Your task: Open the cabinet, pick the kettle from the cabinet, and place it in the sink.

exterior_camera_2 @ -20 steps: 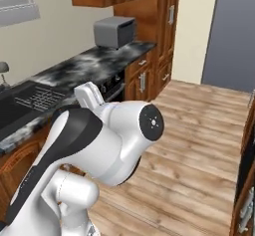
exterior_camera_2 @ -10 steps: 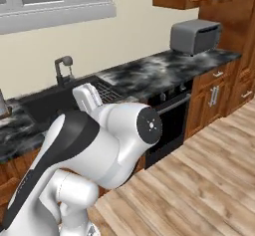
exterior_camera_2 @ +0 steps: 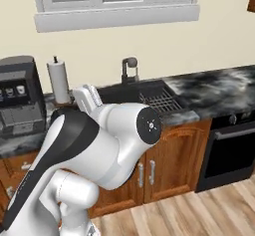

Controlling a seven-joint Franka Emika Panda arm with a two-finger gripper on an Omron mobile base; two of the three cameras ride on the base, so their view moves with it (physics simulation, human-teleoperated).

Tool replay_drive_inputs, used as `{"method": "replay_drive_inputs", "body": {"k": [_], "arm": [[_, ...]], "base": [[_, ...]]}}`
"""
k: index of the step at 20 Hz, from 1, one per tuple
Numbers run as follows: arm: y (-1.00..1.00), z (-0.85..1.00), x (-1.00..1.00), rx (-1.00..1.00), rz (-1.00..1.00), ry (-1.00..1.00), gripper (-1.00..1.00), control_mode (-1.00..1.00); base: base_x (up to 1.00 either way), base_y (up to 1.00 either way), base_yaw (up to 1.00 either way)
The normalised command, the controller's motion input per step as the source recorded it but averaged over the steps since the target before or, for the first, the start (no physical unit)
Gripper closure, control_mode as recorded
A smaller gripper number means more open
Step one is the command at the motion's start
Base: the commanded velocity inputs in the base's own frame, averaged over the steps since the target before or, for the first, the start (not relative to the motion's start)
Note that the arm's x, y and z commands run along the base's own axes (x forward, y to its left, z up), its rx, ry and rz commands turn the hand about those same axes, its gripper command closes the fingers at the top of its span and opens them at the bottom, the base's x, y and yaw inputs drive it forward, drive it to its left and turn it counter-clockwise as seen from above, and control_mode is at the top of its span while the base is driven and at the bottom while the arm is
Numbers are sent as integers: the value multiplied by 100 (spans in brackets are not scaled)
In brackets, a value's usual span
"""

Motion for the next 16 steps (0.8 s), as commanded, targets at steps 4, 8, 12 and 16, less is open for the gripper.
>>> {"method": "replay_drive_inputs", "body": {"k": [4, 8, 12, 16], "arm": [[0, 0, 0, 0, 0, 0, 100, 100], [0, 0, 0, 0, 0, 0, 100, 100], [0, 0, 0, 0, 0, 0, 100, 100], [0, 0, 0, 0, 0, 0, 100, 100]], "base": [[35, 0, 66], [32, -4, 68], [32, -12, 60], [34, -24, 39]]}}
